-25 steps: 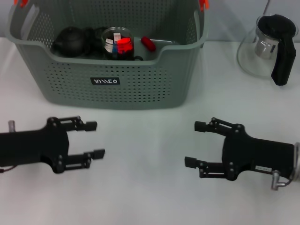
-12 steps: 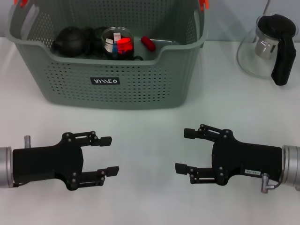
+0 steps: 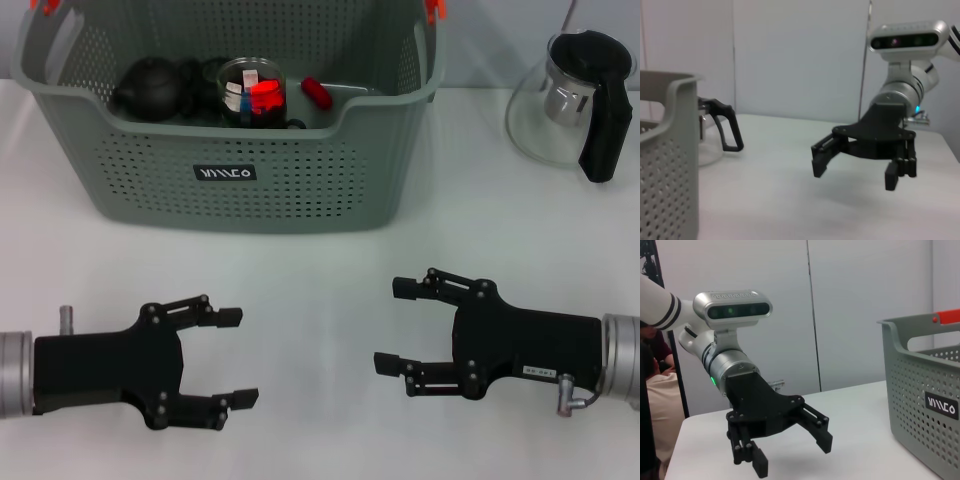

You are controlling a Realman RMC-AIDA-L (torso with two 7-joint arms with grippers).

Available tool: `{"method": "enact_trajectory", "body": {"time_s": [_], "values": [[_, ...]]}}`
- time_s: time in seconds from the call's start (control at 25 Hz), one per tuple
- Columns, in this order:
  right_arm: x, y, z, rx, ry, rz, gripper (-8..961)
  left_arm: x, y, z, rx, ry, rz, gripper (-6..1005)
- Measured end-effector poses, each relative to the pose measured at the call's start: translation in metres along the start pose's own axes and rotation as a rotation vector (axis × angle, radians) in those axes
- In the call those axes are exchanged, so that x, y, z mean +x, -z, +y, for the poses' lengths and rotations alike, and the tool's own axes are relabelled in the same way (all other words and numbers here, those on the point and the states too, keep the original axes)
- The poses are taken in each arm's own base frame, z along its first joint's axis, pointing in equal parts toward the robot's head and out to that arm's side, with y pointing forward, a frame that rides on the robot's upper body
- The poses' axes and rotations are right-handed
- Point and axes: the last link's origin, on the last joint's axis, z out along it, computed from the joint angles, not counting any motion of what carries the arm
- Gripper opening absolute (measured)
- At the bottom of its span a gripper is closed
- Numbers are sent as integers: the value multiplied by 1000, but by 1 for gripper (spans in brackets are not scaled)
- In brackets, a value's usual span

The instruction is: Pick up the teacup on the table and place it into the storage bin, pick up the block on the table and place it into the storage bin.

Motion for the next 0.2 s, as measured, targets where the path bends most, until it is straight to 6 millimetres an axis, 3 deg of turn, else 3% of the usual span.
{"method": "enact_trajectory", "body": {"time_s": [0.2], "values": [[4,0,3,-2,15,1,924,0,0,0,-1,-1,-3,800]]}}
